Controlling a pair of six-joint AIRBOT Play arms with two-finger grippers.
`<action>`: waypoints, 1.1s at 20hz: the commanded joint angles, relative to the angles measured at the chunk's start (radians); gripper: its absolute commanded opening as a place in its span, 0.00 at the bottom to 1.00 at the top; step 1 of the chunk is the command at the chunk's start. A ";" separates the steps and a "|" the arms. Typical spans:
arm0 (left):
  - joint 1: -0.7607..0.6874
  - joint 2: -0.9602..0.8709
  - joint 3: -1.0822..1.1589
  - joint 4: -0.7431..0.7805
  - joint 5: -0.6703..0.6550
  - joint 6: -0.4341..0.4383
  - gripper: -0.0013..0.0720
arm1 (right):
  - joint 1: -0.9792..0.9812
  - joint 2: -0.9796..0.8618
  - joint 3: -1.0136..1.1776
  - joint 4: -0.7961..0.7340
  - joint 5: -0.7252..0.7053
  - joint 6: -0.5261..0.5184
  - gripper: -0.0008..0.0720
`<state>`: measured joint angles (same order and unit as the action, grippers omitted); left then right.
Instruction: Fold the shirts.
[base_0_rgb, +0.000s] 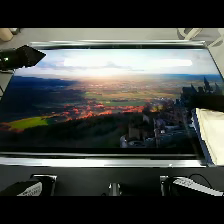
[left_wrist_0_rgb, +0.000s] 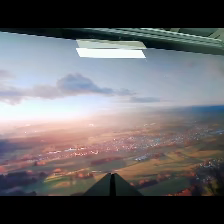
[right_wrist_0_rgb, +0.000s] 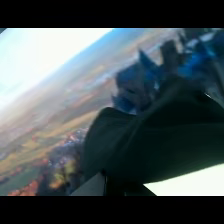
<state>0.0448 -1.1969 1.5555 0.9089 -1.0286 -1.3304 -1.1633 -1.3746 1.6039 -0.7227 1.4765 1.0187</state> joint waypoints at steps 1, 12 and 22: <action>-0.001 0.000 0.000 0.000 0.001 0.000 0.06 | -0.119 0.039 0.001 -0.114 0.113 -0.009 0.04; -0.002 0.001 0.000 0.000 0.000 0.000 0.06 | -0.044 0.072 -0.357 -0.711 0.088 0.008 0.04; -0.032 0.001 0.000 0.000 0.001 0.000 0.06 | -0.044 0.072 -0.458 -0.800 0.008 0.066 0.56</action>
<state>0.0162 -1.1969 1.5555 0.9089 -1.0283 -1.3304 -1.2087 -1.3033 1.1622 -1.4986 1.5013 1.0557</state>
